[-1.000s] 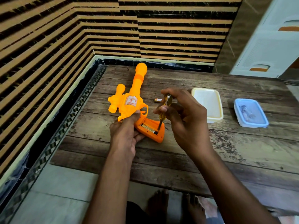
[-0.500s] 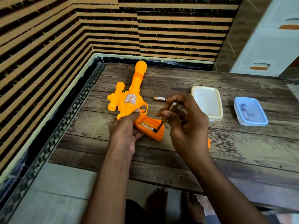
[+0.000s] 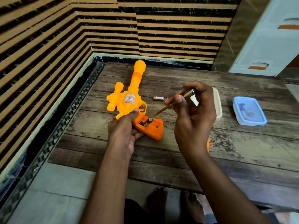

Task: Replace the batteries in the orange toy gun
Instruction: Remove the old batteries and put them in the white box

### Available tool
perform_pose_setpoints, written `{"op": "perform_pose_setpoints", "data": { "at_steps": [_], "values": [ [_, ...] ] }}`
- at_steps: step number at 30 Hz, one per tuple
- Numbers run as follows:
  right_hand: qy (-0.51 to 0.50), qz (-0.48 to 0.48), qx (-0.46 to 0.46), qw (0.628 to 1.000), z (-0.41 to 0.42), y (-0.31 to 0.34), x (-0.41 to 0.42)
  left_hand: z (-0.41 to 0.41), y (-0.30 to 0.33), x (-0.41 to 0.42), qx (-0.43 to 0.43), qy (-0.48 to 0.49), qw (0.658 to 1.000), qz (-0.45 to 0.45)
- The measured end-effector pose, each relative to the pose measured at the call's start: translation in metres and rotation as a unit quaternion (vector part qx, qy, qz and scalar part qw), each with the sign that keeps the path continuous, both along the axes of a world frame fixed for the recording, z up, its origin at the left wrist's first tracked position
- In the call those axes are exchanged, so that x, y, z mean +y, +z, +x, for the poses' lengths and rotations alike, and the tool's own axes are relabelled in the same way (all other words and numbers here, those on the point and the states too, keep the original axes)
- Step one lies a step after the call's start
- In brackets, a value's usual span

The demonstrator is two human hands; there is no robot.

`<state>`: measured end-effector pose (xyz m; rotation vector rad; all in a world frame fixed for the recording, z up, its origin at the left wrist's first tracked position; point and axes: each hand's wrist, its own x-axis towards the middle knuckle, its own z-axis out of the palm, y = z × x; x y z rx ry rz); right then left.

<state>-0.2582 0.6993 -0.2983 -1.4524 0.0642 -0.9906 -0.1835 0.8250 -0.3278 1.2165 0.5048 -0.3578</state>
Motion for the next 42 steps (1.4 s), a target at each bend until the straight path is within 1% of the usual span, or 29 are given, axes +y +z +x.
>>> {"op": "perform_pose_setpoints", "data": {
  "at_steps": [2, 4, 5, 7, 10, 11, 14, 15, 16, 18, 21, 23, 25, 28, 31, 34, 36, 38, 40, 42],
  "values": [
    [-0.006, -0.065, 0.000, 0.998, 0.001, 0.001, -0.001, 0.000, 0.000, 0.000, 0.000, 0.002, 1.000, 0.001],
    [0.004, -0.107, 0.011, 0.994, 0.001, 0.002, -0.005, 0.000, 0.000, 0.000, -0.001, 0.004, 1.000, 0.003],
    [0.010, -0.135, 0.024, 0.990, 0.001, 0.002, -0.007, 0.000, 0.000, 0.000, -0.002, 0.004, 1.000, 0.004],
    [0.021, -0.224, 0.077, 0.971, 0.001, 0.000, -0.013, 0.000, 0.001, 0.000, -0.003, 0.004, 1.000, 0.006],
    [0.063, -0.347, 0.181, 0.918, -0.002, -0.006, -0.018, -0.001, 0.001, -0.001, -0.008, 0.005, 1.000, 0.005],
    [0.070, -0.382, 0.224, 0.894, -0.003, -0.006, -0.018, -0.002, 0.002, -0.001, -0.011, 0.004, 1.000, 0.004],
    [0.105, -0.463, 0.367, 0.800, -0.007, -0.002, -0.017, -0.003, 0.002, 0.000, -0.016, 0.010, 1.000, -0.005],
    [0.111, -0.477, 0.390, 0.780, -0.008, -0.001, -0.016, -0.003, 0.002, 0.000, -0.018, 0.011, 1.000, -0.008],
    [0.111, -0.480, 0.394, 0.776, -0.008, 0.000, -0.015, -0.004, 0.001, 0.000, -0.021, 0.011, 1.000, -0.008],
    [0.091, -0.466, 0.361, 0.803, -0.006, -0.003, -0.014, -0.005, 0.002, -0.001, -0.030, 0.012, 0.999, -0.004],
    [0.023, -0.416, 0.334, 0.845, 0.004, -0.007, -0.019, -0.005, 0.001, -0.001, -0.049, 0.017, 0.999, 0.009],
    [-0.027, -0.381, 0.342, 0.859, 0.015, -0.006, -0.023, -0.005, -0.001, -0.002, -0.081, 0.030, 0.995, 0.052],
    [-0.054, -0.364, 0.382, 0.848, 0.030, -0.009, -0.026, -0.006, -0.004, -0.005, -0.136, 0.040, 0.982, 0.127],
    [-0.057, -0.366, 0.461, 0.806, 0.051, -0.013, -0.027, -0.008, -0.003, -0.006, -0.197, 0.042, 0.956, 0.212],
    [-0.029, -0.373, 0.510, 0.775, 0.066, -0.015, -0.031, -0.009, -0.003, -0.006, -0.224, 0.048, 0.937, 0.262],
    [-0.013, -0.388, 0.532, 0.752, 0.074, -0.015, -0.031, -0.006, -0.004, -0.005, -0.228, 0.062, 0.929, 0.285],
    [-0.013, -0.397, 0.526, 0.752, 0.076, -0.012, -0.031, -0.006, -0.005, -0.005, -0.226, 0.067, 0.929, 0.285],
    [-0.007, -0.402, 0.508, 0.762, 0.078, -0.009, -0.031, -0.007, -0.002, -0.004, -0.216, 0.076, 0.934, 0.274],
    [0.026, -0.415, 0.468, 0.780, 0.080, -0.004, -0.029, -0.008, 0.000, -0.003, -0.204, 0.080, 0.940, 0.261],
    [0.059, -0.449, 0.407, 0.794, 0.082, 0.001, -0.026, -0.007, 0.000, -0.002, -0.184, 0.087, 0.948, 0.247]
  ]
}}
